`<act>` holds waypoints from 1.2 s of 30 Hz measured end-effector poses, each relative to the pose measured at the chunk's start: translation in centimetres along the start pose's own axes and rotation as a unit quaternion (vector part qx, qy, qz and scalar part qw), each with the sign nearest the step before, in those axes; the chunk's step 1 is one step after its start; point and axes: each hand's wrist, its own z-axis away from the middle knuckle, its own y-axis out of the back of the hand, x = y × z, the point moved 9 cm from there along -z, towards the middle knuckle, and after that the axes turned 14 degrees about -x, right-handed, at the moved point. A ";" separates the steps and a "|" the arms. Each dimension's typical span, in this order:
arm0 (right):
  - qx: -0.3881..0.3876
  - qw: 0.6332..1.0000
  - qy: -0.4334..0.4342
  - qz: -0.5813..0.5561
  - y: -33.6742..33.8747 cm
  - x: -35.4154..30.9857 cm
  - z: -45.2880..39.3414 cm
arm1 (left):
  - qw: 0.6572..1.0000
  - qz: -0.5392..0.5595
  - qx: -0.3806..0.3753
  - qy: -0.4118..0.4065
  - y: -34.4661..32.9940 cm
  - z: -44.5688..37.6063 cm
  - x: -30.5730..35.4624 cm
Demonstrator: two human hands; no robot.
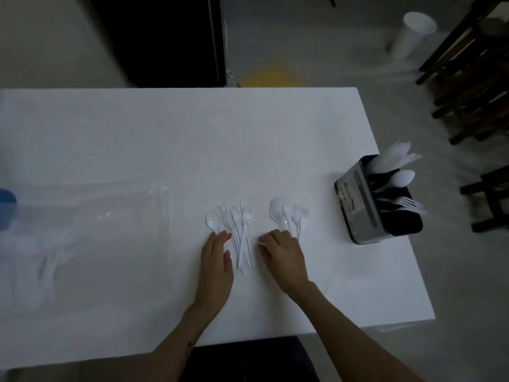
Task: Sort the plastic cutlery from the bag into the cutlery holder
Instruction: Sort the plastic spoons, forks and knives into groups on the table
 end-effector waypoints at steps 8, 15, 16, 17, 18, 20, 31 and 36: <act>-0.123 0.919 -0.298 -0.229 -3.4 -1.0 -2.0 | 1.000 0.006 -0.004 -0.006 1.8 0.6 -0.5; -0.074 0.897 -0.369 -0.232 -0.7 2.9 -0.2 | 0.999 -0.003 -0.029 -0.035 1.4 0.5 -0.5; -0.072 0.899 -0.374 -0.217 -0.4 3.4 0.2 | 0.999 -0.008 -0.033 -0.041 1.3 0.4 -0.3; -0.066 0.905 -0.371 -0.198 0.0 3.6 0.3 | 0.998 -0.015 -0.037 -0.049 1.1 0.3 -0.2; -0.057 0.915 -0.360 -0.175 0.3 3.4 0.3 | 0.997 -0.022 -0.042 -0.055 0.8 0.3 -0.1; -0.050 0.937 -0.319 -0.134 0.4 2.0 -0.2 | 0.997 -0.027 -0.049 -0.052 0.5 0.2 0.0; -0.126 0.943 -0.286 -0.117 -1.5 0.2 -1.2 | 0.999 0.030 0.003 0.033 1.9 -0.5 -0.1; -0.130 0.956 -0.256 -0.055 -1.4 -0.7 -1.1 | 0.995 0.058 0.021 0.076 2.1 -0.8 0.0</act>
